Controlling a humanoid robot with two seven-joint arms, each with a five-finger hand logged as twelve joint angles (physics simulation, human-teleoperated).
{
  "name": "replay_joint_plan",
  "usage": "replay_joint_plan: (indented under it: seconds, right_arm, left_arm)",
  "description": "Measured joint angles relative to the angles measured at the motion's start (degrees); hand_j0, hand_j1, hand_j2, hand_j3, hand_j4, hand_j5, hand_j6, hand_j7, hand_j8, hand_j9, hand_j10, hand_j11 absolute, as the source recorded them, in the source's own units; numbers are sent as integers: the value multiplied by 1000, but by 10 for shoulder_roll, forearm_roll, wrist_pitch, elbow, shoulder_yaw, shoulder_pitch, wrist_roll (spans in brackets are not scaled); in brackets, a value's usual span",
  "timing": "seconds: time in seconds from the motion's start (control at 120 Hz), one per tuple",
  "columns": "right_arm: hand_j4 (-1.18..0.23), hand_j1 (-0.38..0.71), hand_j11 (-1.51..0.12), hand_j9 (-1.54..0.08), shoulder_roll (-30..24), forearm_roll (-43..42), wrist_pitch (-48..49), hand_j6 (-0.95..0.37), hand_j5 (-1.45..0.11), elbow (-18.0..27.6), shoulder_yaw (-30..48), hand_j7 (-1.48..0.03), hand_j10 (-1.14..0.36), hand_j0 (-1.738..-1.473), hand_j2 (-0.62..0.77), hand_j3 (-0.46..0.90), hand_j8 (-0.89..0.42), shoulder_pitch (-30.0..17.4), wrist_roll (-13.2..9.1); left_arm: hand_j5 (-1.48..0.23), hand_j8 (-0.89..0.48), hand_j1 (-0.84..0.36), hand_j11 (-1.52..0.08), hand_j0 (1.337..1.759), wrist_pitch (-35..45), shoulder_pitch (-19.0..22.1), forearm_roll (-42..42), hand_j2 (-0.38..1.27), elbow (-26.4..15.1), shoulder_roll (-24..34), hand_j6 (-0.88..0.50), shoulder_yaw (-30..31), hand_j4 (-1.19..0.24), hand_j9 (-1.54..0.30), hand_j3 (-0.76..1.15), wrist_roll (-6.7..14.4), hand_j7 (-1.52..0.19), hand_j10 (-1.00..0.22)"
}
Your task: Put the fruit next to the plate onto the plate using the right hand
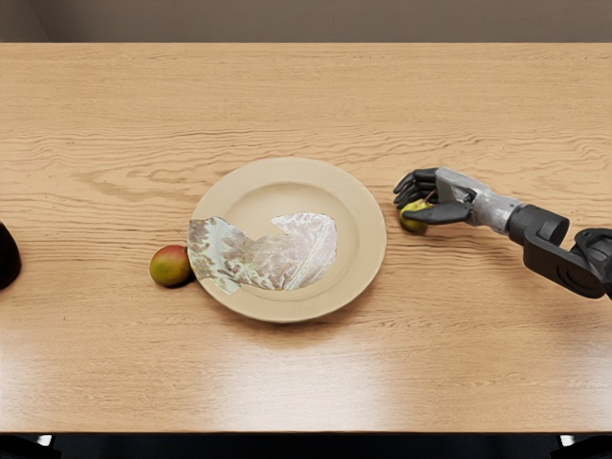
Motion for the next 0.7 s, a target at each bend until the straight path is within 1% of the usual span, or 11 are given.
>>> replay_joint_plan:
  seconds: [0.167,0.275,0.325,0.358,0.392,0.417,0.483,0.542,0.642,0.7]
  right_arm:
    - [-675,423,-878,-892,1,-1,-1,-689,-913,0,-5,-888,-424,-1657,-18,0,-572,5,-3]
    - [-715,455,-929,-943,1,0,0,-730,-969,0,-16,-943,-408,-1656,56,0,-577,12,-6]
    - [-727,461,-948,-962,1,0,0,-744,-994,0,-18,-963,-414,-1656,62,0,-574,13,-7]
    - [-732,457,-960,-975,1,0,0,-752,-1011,1,-20,-975,-407,-1655,19,0,-569,15,-7]
    - [-741,463,-973,-986,1,-2,0,-760,-1019,3,-22,-985,-413,-1655,33,0,-586,17,-7]
    - [-745,470,-982,-993,0,-3,0,-765,-1029,5,-24,-992,-411,-1655,52,0,-569,18,-7]
    - [-758,473,-1011,-1017,-1,-4,4,-777,-1043,8,-26,-1009,-401,-1653,64,0,-575,23,-8]
    - [-768,473,-1032,-1033,-2,-5,7,-785,-1053,10,-27,-1021,-403,-1651,28,0,-574,27,-8]
    - [-783,478,-1060,-1053,-4,-5,12,-798,-1065,12,-27,-1038,-388,-1650,22,0,-583,31,-8]
    - [-789,477,-1074,-1068,-5,-6,16,-804,-1076,12,-27,-1047,-377,-1648,-13,0,-592,34,-8]
  left_arm:
    - [-3,-2,346,-3,1658,0,0,0,0,0,0,-2,0,-2,-3,0,0,-3,-2]
    - [-3,-2,346,-3,1658,0,0,0,0,0,0,-2,0,-2,-3,0,0,-3,-2]
    - [-3,-2,346,-3,1658,0,0,0,0,0,0,-2,0,-2,-3,0,0,-3,-2]
    - [-3,-2,346,-3,1658,0,0,0,0,0,0,-2,0,-2,-3,0,0,-3,-2]
    - [-3,-2,346,-3,1658,0,0,0,0,0,0,-2,0,-2,-3,0,0,-3,-2]
    - [-3,-2,346,-3,1658,0,0,0,0,0,0,-2,0,-2,-3,0,0,-3,-2]
    - [-3,-2,346,-3,1658,0,0,0,0,0,0,-2,0,-2,-3,0,0,-3,-2]
    - [-3,-2,346,-3,1658,0,0,0,0,0,0,-2,0,-2,-3,0,0,-3,-2]
    - [-3,-2,346,-3,1658,0,0,0,0,0,0,-2,0,-2,-3,0,0,-3,-2]
    - [-3,-2,346,-3,1658,0,0,0,0,0,0,-2,0,-2,-3,0,0,-3,-2]
